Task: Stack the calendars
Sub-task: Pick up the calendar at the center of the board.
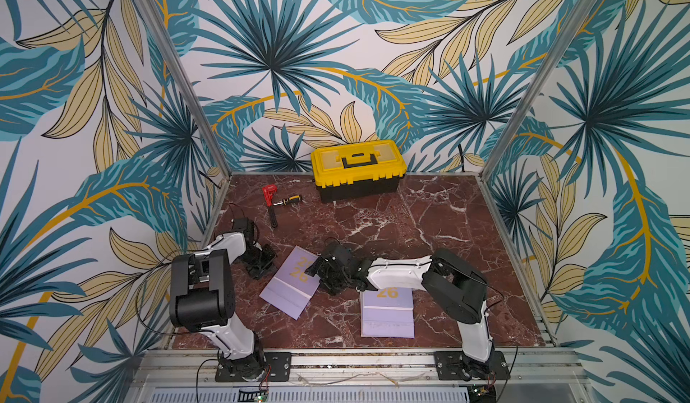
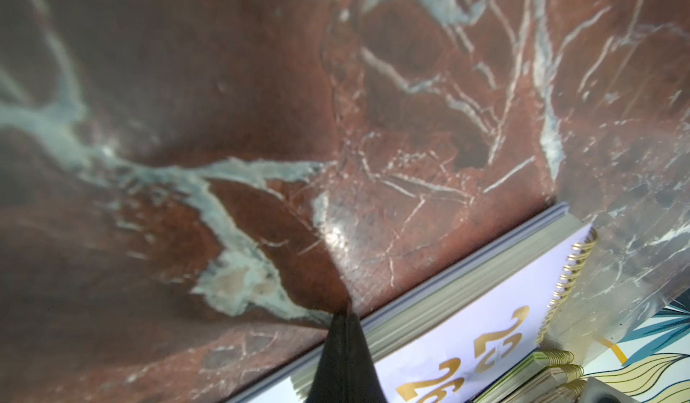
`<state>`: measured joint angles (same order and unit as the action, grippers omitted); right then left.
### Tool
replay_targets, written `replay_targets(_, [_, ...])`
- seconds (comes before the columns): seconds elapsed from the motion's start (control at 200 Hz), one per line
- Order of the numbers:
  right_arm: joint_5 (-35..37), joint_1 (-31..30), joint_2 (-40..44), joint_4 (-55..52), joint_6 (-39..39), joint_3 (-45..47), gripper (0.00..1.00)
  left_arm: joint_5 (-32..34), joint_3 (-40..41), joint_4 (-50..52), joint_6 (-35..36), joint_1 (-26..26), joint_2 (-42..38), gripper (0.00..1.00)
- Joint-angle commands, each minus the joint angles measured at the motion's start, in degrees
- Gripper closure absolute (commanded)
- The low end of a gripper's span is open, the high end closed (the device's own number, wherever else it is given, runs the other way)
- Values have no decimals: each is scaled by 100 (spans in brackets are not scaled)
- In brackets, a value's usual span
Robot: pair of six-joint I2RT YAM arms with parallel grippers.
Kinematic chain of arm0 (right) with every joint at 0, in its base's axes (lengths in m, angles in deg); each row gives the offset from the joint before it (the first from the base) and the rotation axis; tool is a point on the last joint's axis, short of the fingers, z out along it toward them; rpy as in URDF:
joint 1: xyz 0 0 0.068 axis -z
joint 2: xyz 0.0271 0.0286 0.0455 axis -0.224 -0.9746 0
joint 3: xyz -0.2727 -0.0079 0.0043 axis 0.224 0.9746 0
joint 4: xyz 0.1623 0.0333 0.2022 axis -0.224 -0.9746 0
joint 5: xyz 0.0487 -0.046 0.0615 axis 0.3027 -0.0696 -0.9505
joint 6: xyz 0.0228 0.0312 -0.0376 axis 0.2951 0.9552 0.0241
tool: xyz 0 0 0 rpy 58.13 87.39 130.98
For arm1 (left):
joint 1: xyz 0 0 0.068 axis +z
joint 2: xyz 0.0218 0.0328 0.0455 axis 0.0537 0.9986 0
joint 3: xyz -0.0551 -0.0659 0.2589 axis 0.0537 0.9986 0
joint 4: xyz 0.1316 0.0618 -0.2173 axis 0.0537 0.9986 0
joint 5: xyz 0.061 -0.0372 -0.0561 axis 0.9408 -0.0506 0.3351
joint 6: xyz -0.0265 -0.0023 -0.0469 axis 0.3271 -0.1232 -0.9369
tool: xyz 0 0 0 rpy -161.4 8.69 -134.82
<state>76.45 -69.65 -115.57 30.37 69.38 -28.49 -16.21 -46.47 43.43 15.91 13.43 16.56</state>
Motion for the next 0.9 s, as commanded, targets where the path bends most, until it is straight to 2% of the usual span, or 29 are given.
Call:
replay_targets(0.0, [-129,0,-407,1128,164,414,27,-123,292,11,-29,-85,152,100])
replay_targets(0.165, [-232,6,-417,2182,35,494,27,-179,324,-34,-3,-85,258,100])
replay_targets(0.661, [80,19,-222,3476,-473,683,27,-264,336,-52,17,-81,382,100])
replay_targets(0.896, [41,26,-275,3962,-474,723,32,-271,327,-52,24,-79,375,100])
